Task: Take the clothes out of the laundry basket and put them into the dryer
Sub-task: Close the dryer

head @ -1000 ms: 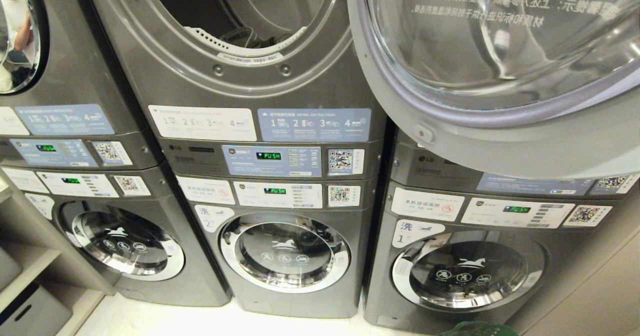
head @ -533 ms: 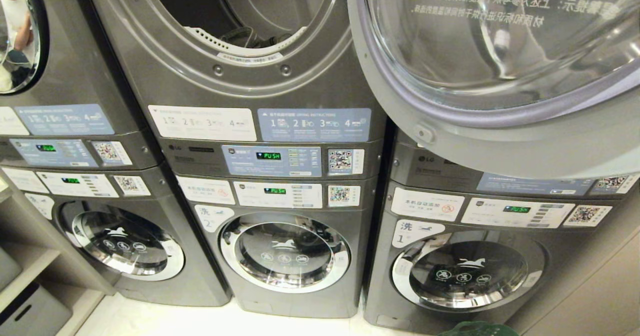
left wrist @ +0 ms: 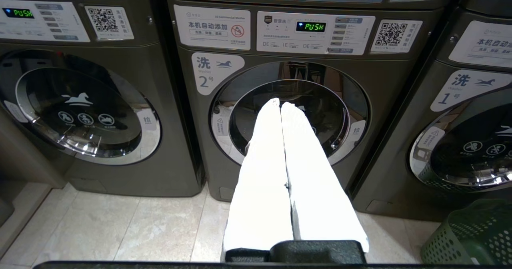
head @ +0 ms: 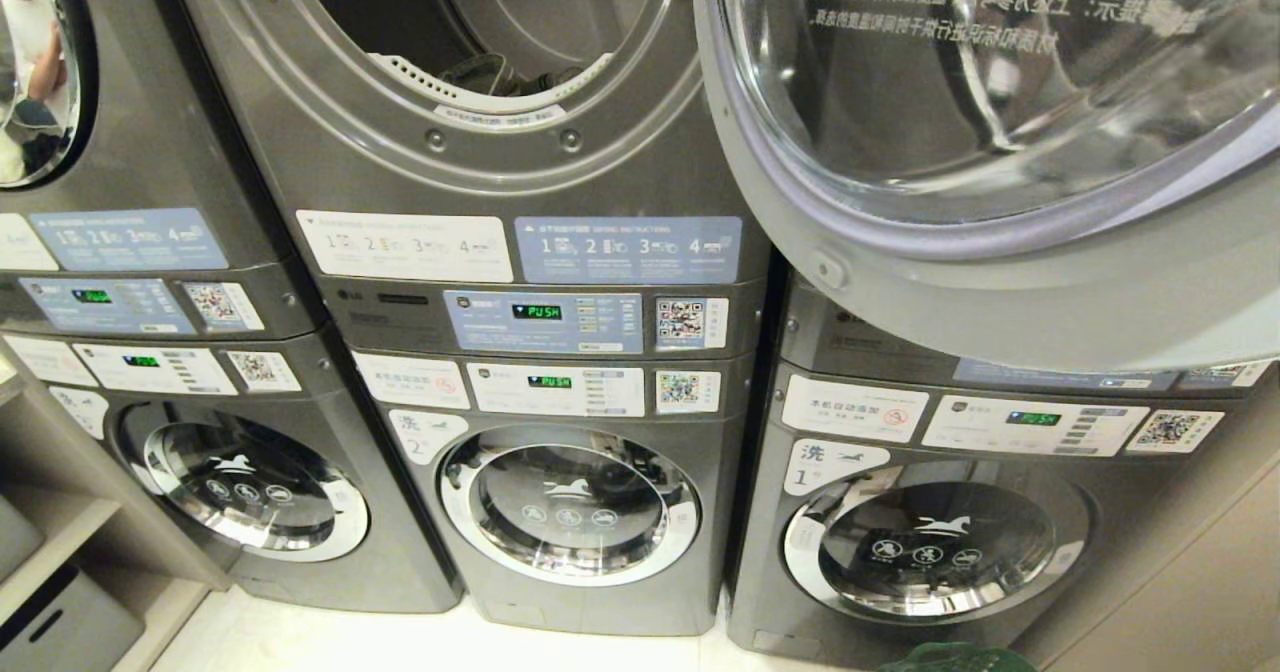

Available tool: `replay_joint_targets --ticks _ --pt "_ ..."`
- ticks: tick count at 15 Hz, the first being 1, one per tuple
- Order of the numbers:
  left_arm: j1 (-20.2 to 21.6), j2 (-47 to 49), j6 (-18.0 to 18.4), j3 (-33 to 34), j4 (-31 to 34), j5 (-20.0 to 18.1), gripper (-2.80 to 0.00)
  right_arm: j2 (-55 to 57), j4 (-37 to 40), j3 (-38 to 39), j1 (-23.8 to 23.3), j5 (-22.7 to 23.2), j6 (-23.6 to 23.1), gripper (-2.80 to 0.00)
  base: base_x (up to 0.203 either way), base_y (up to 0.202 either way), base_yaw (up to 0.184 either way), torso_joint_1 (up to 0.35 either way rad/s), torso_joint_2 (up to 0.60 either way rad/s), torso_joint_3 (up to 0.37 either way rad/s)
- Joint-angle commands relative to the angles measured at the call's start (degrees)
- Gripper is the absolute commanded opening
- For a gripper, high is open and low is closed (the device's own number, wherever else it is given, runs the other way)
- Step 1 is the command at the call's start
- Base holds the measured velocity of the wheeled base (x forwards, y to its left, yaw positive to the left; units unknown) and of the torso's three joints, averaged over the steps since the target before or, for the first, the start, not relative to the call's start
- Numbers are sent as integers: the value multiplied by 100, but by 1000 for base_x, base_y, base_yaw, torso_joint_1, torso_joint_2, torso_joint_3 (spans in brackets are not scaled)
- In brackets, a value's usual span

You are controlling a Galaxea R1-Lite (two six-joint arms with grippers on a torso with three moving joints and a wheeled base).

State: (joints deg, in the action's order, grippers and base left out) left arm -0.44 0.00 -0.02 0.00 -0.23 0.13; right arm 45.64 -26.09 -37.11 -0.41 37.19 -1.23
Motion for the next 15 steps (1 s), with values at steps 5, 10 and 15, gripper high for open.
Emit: replay_joint_targets --ticks 5,10,15 --pt "0 0 -4 0 -4 4 -280 920 -400 -526 901 10 -61 -280 0 0 0 0 0 0" --pt "0 0 2 0 -4 4 -280 1169 -337 -761 1882 -50 -15 -280 0 0 0 0 0 0" --pt "0 0 2 0 -4 4 -280 1909 -229 -1330 3435 -1158 -36 -280 0 0 0 0 0 0"
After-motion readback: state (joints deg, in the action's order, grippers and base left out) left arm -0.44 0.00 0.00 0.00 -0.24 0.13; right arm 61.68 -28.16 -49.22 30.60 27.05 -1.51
